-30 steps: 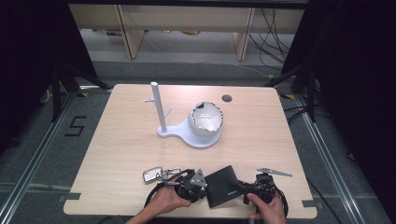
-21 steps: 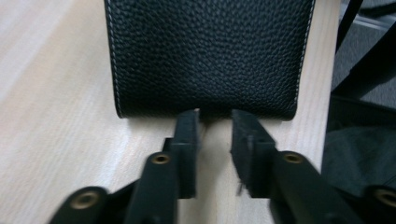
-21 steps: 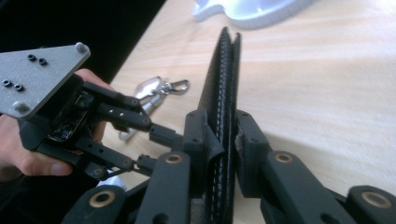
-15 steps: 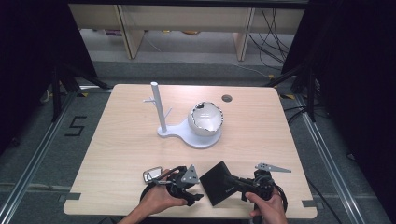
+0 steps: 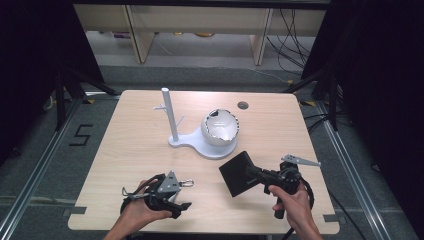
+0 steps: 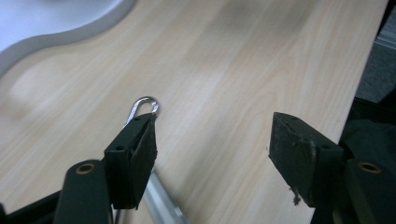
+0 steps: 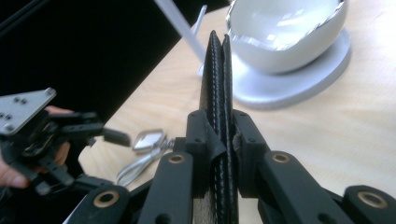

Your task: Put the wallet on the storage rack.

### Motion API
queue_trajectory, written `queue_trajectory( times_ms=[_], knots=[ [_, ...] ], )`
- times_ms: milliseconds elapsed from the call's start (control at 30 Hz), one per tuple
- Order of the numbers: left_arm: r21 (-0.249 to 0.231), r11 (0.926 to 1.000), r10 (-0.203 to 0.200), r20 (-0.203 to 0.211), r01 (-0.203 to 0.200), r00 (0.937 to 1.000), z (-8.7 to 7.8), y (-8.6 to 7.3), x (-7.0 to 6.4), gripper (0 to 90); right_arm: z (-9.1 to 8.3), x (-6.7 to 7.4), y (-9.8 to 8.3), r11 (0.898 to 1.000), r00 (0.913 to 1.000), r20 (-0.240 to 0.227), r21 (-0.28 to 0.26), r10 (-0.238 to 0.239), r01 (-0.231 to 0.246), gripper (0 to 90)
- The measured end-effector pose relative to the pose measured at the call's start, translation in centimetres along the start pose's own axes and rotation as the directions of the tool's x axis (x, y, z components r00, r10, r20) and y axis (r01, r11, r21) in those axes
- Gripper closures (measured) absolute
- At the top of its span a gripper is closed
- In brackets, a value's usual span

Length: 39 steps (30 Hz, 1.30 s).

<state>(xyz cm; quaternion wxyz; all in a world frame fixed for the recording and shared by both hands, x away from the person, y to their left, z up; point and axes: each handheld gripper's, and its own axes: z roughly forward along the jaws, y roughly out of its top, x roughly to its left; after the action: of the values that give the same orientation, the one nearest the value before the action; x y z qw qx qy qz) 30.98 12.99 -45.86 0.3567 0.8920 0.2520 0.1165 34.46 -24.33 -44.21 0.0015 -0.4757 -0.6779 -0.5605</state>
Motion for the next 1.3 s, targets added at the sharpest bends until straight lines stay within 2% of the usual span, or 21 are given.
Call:
queue_trajectory(
  times_ms=[33,133,367,433,467,533,567,633,667,700,767,800,833,867,933,967,1000,1033,1067,1267,1300],
  knots=[
    [-0.016,0.9997,-0.018,-0.016,0.018,0.9997,-0.5,-0.6,0.1,29.5,-0.1,-0.1,0.7,1.000,1.0000,0.006,-0.011,0.002,-0.002,79.6],
    [-0.016,0.9998,-0.015,-0.040,0.014,0.9991,-1.1,-1.3,0.4,28.0,0.0,-0.7,1.9,0.999,0.9999,0.016,-0.036,-0.005,0.006,79.6],
    [-0.024,0.9982,-0.056,-0.078,0.055,0.9954,-2.4,-3.6,0.7,25.9,-0.1,-1.1,4.0,0.998,0.9995,0.027,-0.067,0.014,-0.012,79.6],
    [-0.018,0.9984,-0.056,-0.080,0.054,0.9952,-2.7,-4.2,0.9,25.6,0.0,-1.4,5.0,0.997,0.9993,0.036,-0.076,-0.013,0.016,79.6],
    [-0.029,0.9967,-0.078,-0.081,0.076,0.9936,-2.8,-4.5,0.9,25.5,0.0,-1.4,5.3,0.996,0.9993,0.034,-0.082,-0.015,0.018,79.6],
    [-0.026,0.9956,-0.092,-0.086,0.090,0.9920,-2.9,-4.9,1.2,25.0,0.0,-1.3,6.1,0.997,0.9991,0.036,-0.080,0.022,-0.019,79.6],
    [-0.027,0.9948,-0.101,-0.092,0.099,0.9907,-2.9,-5.0,1.3,24.9,0.2,-1.6,6.6,0.995,0.9990,0.043,-0.093,-0.014,0.018,79.6],
    [-0.018,0.9953,-0.096,-0.099,0.095,0.9904,-3.0,-5.2,1.5,24.9,0.5,-1.8,7.2,0.995,0.9989,0.043,-0.096,-0.020,0.024,79.6],
    [-0.026,0.9933,-0.114,-0.094,0.112,0.9889,-2.9,-5.3,1.5,24.8,0.6,-1.8,7.7,0.995,0.9988,0.048,-0.100,0.000,0.005,79.6],
    [-0.017,0.9953,-0.097,-0.103,0.096,0.9899,-3.0,-5.3,1.7,24.6,0.9,-2.0,8.0,0.994,0.9984,0.055,-0.106,-0.017,0.023,79.6],
    [-0.011,0.9953,-0.097,-0.105,0.096,0.9897,-3.1,-5.3,1.7,24.5,1.3,-2.1,8.7,0.995,0.9983,0.058,-0.105,0.006,0.000,79.6],
    [-0.022,0.9931,-0.117,-0.101,0.115,0.9881,-3.0,-5.4,1.7,24.5,1.8,-2.5,9.4,0.994,0.9977,0.067,-0.108,0.011,-0.004,79.7],
    [-0.008,0.9953,-0.097,-0.109,0.097,0.9893,-3.1,-5.5,1.9,24.4,2.1,-2.7,9.7,0.993,0.9978,0.065,-0.114,0.014,-0.006,79.6],
    [-0.018,0.9934,-0.114,-0.100,0.113,0.9884,-3.0,-5.5,1.8,24.3,2.4,-2.9,10.0,0.993,0.9971,0.069,-0.111,0.033,-0.025,79.6],
    [-0.017,0.9935,-0.114,-0.101,0.113,0.9884,-3.0,-5.6,1.8,24.2,2.9,-3.1,10.5,0.993,0.9972,0.069,-0.116,0.030,-0.022,79.6],
    [-0.022,0.9928,-0.120,-0.107,0.118,0.9871,-2.9,-5.6,1.9,24.2,3.2,-3.5,10.9,0.993,0.9964,0.084,-0.116,0.011,-0.001,79.6],
    [-0.030,0.9911,-0.132,-0.103,0.129,0.9859,-2.9,-5.6,1.8,24.3,3.6,-3.5,11.2,0.993,0.9957,0.090,-0.114,0.023,-0.013,79.6],
    [-0.020,0.9935,-0.113,-0.102,0.112,0.9883,-3.0,-5.7,2.0,24.3,3.9,-3.6,11.6,0.993,0.9957,0.090,-0.115,0.022,-0.012,79.6],
    [-0.024,0.9930,-0.118,-0.101,0.116,0.9878,-2.9,-5.7,2.0,24.3,4.4,-3.7,12.0,0.993,0.9954,0.085,-0.115,0.044,-0.034,79.6],
    [-0.022,0.9933,-0.115,-0.109,0.113,0.9874,-2.9,-5.8,2.0,24.3,6.1,-4.0,13.2,0.994,0.9935,0.105,-0.100,0.045,-0.035,79.6],
    [-0.020,0.9936,-0.113,-0.108,0.111,0.9877,-2.9,-5.8,2.0,24.3,7.0,-4.1,13.5,0.995,0.9922,0.114,-0.089,0.051,-0.041,79.6]
  ],
)
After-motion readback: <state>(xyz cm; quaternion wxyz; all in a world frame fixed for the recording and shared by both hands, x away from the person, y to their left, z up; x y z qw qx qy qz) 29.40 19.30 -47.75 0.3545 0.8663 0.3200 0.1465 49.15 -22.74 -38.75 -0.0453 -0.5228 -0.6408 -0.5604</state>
